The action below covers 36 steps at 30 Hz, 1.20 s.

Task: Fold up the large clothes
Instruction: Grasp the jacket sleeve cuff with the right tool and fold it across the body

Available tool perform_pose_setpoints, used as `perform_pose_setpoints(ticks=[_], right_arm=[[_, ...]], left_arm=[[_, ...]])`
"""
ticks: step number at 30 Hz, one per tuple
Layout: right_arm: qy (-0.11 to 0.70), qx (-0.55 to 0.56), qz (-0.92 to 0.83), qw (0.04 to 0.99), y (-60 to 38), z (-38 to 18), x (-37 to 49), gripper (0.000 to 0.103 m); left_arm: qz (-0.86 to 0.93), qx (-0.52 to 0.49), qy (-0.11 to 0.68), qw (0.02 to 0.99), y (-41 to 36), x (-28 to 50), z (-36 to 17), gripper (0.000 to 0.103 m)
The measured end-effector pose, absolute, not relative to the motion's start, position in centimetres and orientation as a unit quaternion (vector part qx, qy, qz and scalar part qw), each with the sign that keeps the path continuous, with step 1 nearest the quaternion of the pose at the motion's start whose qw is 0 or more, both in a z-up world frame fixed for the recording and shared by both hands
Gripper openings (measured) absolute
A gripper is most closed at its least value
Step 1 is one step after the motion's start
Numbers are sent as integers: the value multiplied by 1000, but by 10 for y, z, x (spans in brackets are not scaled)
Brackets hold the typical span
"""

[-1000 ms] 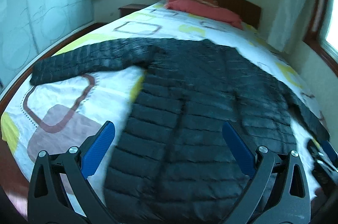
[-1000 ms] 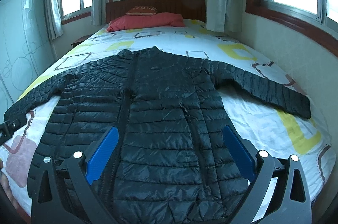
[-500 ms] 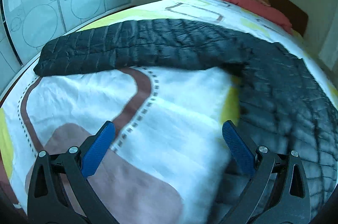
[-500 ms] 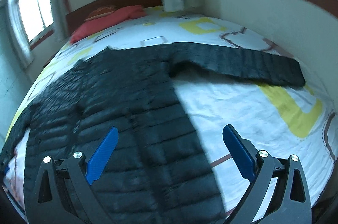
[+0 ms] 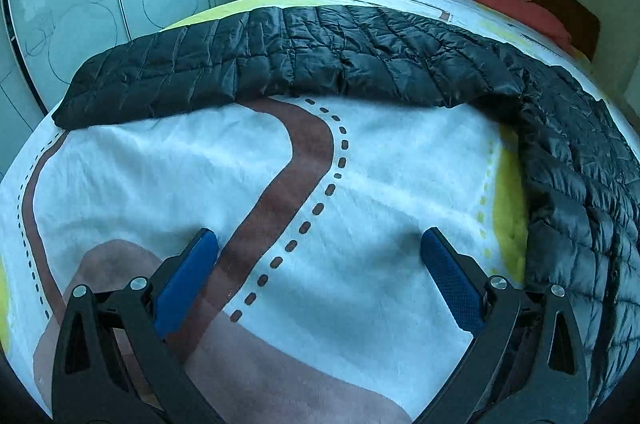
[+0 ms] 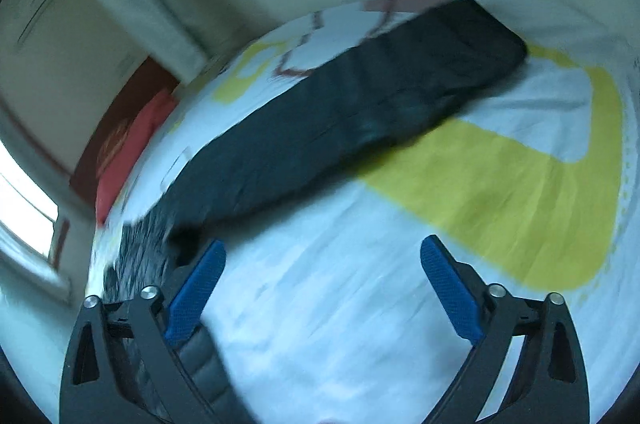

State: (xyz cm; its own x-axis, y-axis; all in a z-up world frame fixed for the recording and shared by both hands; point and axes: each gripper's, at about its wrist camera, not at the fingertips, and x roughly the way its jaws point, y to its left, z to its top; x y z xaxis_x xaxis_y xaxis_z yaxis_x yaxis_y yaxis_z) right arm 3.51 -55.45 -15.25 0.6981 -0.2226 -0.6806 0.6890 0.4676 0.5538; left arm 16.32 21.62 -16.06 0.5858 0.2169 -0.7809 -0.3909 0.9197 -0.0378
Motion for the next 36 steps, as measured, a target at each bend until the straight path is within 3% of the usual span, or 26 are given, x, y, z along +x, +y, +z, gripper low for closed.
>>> perform_pose_setpoints(ticks=[1,15,19,20,22,24,28,36], right_arm=[[264,445,-285,807,-563,-157,32,76],[99,539,-302,780,-667,-183,16,76],[83,540,-306,780,-679,-182,21,75],[88,530,-314,783,-679,-180,23,71],[105,525,-327,779,-680,-184,25,35],[110,527,-334,774,-685,-188,23,16],[112,510,-327,787,-682,-178,25,10],[126,407,-290,857,-635,-115,53,8]], left_arm=[[173,-101,420,885,215,163,-161,101],[175,-96,417,887,211,161,-163,101],[175,-95,417,887,212,160,-164,101],[176,-93,417,887,211,161,-164,101],[177,-91,417,887,212,160,-165,101],[176,-92,416,887,212,161,-165,101],[177,-91,417,887,212,161,-165,101],[177,-90,417,887,212,161,-166,101]])
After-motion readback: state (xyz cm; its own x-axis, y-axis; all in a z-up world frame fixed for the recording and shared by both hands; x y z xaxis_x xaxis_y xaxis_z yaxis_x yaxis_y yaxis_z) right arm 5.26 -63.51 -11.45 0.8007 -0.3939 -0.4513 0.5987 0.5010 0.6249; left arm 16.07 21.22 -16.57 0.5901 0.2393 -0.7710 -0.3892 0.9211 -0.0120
